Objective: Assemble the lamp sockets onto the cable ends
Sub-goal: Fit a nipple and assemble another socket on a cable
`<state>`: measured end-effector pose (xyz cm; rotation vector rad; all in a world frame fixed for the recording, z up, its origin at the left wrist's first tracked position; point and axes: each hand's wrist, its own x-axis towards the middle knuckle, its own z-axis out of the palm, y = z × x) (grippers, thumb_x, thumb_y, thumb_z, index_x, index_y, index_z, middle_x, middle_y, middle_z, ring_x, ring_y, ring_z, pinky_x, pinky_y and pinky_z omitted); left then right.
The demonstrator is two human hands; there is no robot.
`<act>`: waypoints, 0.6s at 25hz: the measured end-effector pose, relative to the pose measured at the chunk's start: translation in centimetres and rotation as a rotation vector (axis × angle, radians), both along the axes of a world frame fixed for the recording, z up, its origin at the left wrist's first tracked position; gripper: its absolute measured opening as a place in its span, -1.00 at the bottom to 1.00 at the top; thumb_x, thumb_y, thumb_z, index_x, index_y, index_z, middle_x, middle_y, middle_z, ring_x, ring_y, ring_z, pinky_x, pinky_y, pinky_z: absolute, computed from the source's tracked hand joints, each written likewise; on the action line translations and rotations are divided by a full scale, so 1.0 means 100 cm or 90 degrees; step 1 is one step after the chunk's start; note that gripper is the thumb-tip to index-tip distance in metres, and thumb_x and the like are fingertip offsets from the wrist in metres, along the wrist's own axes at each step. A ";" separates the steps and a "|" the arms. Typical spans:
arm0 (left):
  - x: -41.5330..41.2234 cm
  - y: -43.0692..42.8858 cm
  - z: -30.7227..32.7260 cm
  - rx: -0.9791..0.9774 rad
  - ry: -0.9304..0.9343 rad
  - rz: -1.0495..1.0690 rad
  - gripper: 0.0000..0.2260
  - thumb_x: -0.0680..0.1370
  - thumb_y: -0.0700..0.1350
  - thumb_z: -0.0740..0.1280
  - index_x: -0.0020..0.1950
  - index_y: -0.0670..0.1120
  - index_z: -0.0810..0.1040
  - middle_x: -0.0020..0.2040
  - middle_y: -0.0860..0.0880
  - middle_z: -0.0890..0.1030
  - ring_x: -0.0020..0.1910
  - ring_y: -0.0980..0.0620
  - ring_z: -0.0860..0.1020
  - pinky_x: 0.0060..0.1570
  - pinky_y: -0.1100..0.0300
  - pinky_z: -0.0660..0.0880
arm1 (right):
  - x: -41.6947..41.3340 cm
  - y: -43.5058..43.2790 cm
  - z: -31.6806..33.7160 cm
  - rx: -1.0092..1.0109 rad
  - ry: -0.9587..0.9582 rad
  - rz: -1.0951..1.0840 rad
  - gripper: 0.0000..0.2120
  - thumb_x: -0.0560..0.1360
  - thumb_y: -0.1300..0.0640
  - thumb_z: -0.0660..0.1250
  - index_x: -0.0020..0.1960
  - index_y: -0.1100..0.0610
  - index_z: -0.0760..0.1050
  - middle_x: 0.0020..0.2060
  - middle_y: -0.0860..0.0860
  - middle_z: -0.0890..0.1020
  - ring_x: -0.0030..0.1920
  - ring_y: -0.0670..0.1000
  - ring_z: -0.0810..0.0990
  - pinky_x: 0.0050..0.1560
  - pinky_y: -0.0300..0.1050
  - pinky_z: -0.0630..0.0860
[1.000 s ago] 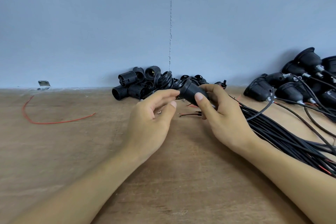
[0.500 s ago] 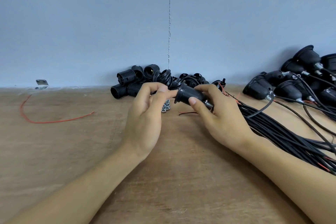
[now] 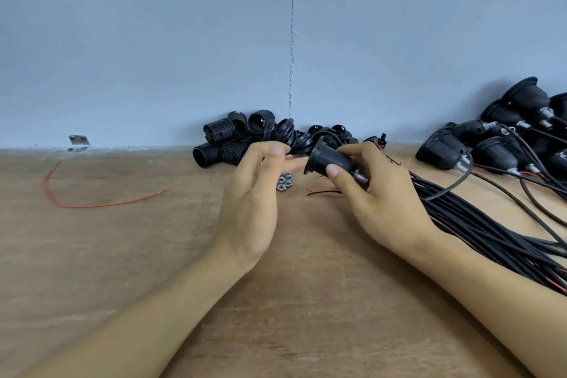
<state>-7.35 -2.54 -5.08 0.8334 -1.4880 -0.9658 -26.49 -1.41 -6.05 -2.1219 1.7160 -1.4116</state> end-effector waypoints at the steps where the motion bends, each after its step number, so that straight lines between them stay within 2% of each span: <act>1: 0.000 0.000 -0.001 0.005 -0.006 0.004 -0.68 0.61 0.20 0.12 0.14 0.08 0.56 0.01 0.12 0.75 0.22 0.19 0.61 0.39 0.01 0.37 | -0.001 0.000 0.000 -0.002 -0.011 -0.005 -0.68 0.56 -0.15 0.29 0.25 -0.04 0.45 -0.01 -0.26 0.62 0.00 -0.24 0.56 -0.07 -0.51 0.37; 4: 0.001 -0.003 -0.003 0.039 -0.041 0.018 -0.64 0.58 0.33 0.05 0.10 0.23 0.55 -0.04 0.15 0.74 0.11 0.36 0.59 0.21 0.28 0.38 | 0.001 0.003 0.002 -0.010 0.015 0.015 -0.68 0.58 -0.18 0.28 0.25 -0.06 0.45 -0.03 -0.35 0.59 0.03 -0.29 0.55 -0.06 -0.45 0.39; 5: 0.001 -0.005 -0.004 0.051 -0.053 0.018 -0.64 0.57 0.36 0.03 0.06 0.26 0.55 -0.02 0.13 0.73 0.08 0.35 0.59 0.18 0.28 0.39 | 0.003 0.005 0.003 -0.016 0.027 0.030 -0.68 0.57 -0.20 0.27 0.25 -0.09 0.45 -0.02 -0.36 0.58 0.03 -0.27 0.56 -0.01 -0.38 0.43; 8: -0.004 -0.007 -0.006 0.105 -0.011 -0.018 -0.57 0.55 0.35 0.08 0.10 0.13 0.60 0.09 0.01 0.71 0.20 0.06 0.62 0.34 -0.06 0.43 | 0.011 0.010 0.004 -0.006 0.058 0.097 -0.68 0.54 -0.22 0.24 0.25 -0.15 0.41 0.03 -0.25 0.63 0.02 -0.12 0.62 0.09 -0.06 0.53; 9: -0.003 -0.008 -0.005 0.121 0.017 -0.022 -0.56 0.55 0.33 0.10 0.12 0.10 0.61 0.11 0.02 0.71 0.22 0.04 0.62 0.38 -0.09 0.42 | 0.012 0.011 0.004 0.003 0.071 0.115 -0.68 0.54 -0.22 0.23 0.25 -0.15 0.41 0.03 -0.22 0.64 0.01 -0.10 0.62 0.08 -0.02 0.53; 13: 0.000 -0.006 0.004 0.072 0.032 -0.062 -0.52 0.58 0.27 0.08 0.27 0.04 0.60 0.21 0.13 0.69 0.26 0.31 0.56 0.45 0.11 0.34 | 0.010 0.009 0.001 0.019 0.105 0.112 -0.66 0.56 -0.17 0.26 0.27 -0.06 0.44 0.00 -0.14 0.66 -0.05 -0.07 0.62 0.03 -0.02 0.52; 15: -0.002 0.001 0.002 0.025 0.023 -0.083 -0.56 0.62 0.23 0.06 0.34 0.08 0.54 0.19 0.17 0.69 0.30 0.31 0.54 0.40 0.21 0.36 | 0.006 0.006 0.000 0.006 0.060 0.078 -0.69 0.58 -0.10 0.31 0.27 -0.01 0.46 0.04 -0.20 0.63 0.04 -0.11 0.61 0.09 -0.19 0.50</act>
